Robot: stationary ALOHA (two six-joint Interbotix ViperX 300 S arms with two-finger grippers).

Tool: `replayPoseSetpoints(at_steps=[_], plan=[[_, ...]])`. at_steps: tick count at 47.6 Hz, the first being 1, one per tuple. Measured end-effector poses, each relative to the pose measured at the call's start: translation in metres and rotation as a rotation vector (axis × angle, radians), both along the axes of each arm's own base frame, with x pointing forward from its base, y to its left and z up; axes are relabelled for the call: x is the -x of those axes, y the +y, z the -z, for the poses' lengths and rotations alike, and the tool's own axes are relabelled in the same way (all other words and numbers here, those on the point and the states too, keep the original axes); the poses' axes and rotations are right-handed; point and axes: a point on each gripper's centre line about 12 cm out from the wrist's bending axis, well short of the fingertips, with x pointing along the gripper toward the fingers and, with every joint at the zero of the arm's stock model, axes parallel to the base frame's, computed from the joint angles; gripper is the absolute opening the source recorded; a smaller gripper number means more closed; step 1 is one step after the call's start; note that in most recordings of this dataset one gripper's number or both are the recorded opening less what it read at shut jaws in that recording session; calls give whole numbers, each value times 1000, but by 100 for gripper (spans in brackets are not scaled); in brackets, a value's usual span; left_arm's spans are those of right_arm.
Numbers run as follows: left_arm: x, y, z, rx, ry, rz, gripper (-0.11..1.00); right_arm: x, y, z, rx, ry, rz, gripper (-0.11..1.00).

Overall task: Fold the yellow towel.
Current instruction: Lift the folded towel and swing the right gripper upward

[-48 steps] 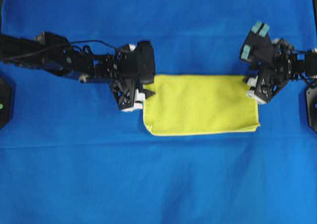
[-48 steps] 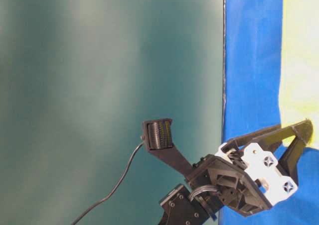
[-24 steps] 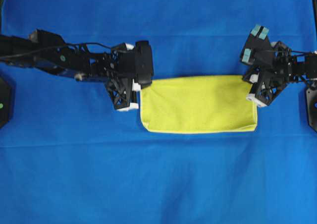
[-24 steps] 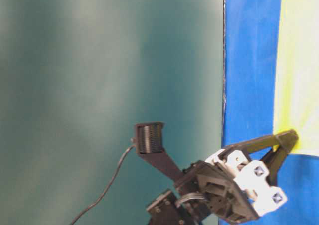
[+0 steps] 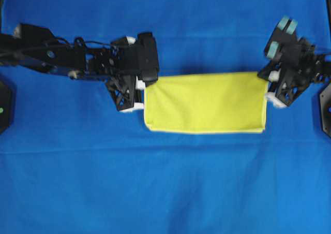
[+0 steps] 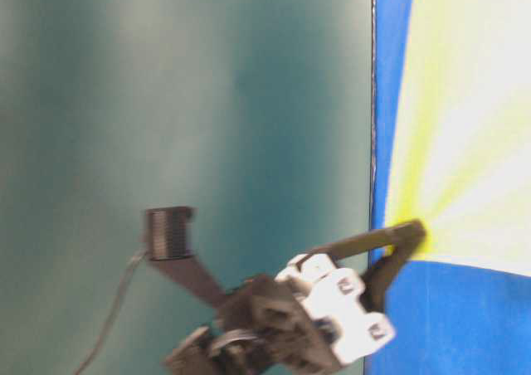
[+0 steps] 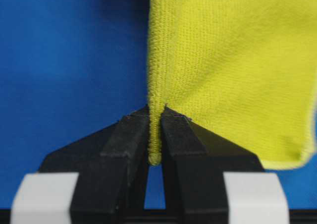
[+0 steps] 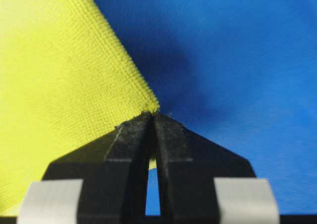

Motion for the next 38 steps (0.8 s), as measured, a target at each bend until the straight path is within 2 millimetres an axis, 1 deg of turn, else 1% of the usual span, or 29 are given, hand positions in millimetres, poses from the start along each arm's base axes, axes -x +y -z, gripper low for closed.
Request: replayPoseSetpoints(at_steps=[6, 13, 19, 21, 24, 32, 38], plan=[[3, -6, -27, 5, -42, 6, 3, 3, 2, -31, 38, -53, -3, 2], [12, -8, -56, 5, -90, 3, 3, 7, 8, -66, 67, -119, -10, 2], [19, -8, -78, 0, -134, 4, 3, 10, 12, -84, 79, -158, -20, 2], [20, -9, -83, -2, -148, 4, 3, 11, 12, -89, 81, -167, -19, 2], [22, -9, -86, -2, -154, 4, 3, 12, 13, -91, 83, -171, -22, 2], [23, -11, -85, 4, -147, 6, 3, 9, 11, -88, 100, -151, -23, 2], [22, -20, -85, 12, -152, 23, 3, 4, 4, -85, 143, -128, -27, 2]])
